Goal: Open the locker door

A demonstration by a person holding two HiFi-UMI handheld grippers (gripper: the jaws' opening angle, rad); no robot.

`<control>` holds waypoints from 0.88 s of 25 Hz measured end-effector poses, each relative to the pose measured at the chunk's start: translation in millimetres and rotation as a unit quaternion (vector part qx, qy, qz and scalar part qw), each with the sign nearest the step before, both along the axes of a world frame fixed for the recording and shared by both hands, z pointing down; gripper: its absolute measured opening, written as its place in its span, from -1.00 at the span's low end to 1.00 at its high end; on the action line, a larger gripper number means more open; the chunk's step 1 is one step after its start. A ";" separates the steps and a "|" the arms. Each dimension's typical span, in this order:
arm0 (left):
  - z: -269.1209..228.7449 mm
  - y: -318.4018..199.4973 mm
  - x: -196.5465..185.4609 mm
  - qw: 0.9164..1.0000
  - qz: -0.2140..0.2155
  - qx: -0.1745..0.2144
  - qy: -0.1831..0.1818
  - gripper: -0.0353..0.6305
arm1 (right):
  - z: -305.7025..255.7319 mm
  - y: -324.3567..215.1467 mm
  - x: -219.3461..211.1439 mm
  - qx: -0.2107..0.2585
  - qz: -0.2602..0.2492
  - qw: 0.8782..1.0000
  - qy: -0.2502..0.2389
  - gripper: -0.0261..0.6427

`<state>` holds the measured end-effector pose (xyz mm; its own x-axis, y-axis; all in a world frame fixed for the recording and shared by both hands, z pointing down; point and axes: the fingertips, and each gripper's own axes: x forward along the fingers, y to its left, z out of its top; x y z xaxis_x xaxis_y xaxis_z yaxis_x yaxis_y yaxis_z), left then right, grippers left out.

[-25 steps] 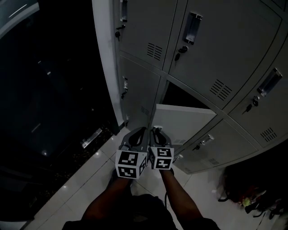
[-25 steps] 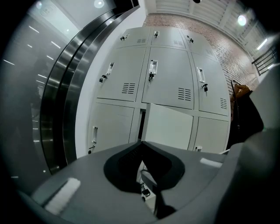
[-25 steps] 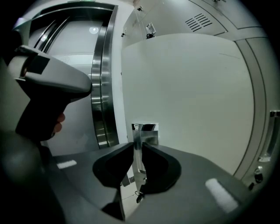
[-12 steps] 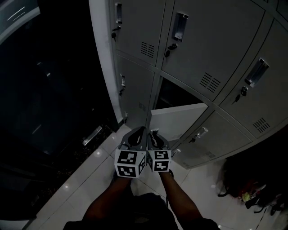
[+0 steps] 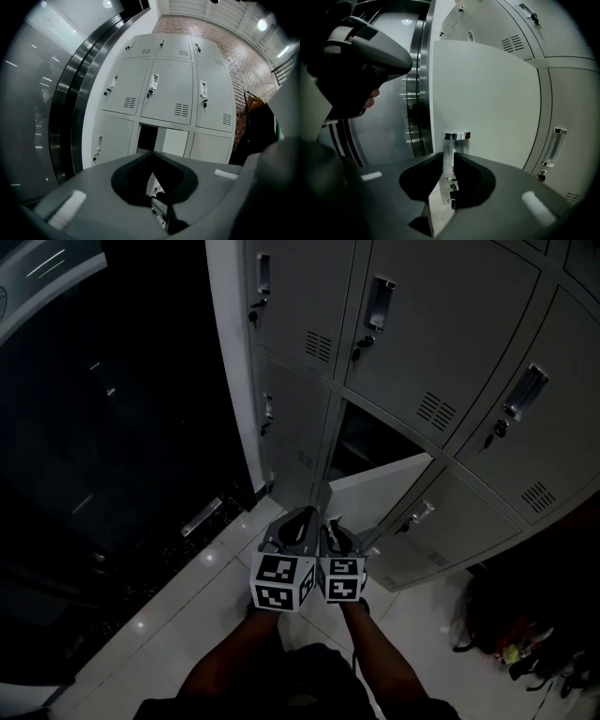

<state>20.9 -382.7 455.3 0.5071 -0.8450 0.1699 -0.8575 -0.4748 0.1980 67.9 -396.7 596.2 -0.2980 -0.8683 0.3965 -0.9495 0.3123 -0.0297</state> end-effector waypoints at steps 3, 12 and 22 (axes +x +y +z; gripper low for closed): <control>-0.3 8.7 -0.9 1.000 -0.002 -0.003 0.002 -0.88 | 3.8 9.2 4.8 -0.008 0.005 1.000 0.017 -0.76; 0.1 26.1 3.1 1.000 -0.001 -0.004 0.005 -0.88 | 8.3 31.4 22.9 -0.015 0.022 0.999 0.041 -0.87; -8.5 40.7 26.9 1.000 0.012 0.003 0.002 -0.88 | -35.0 57.4 42.5 0.040 0.034 0.999 0.012 -0.88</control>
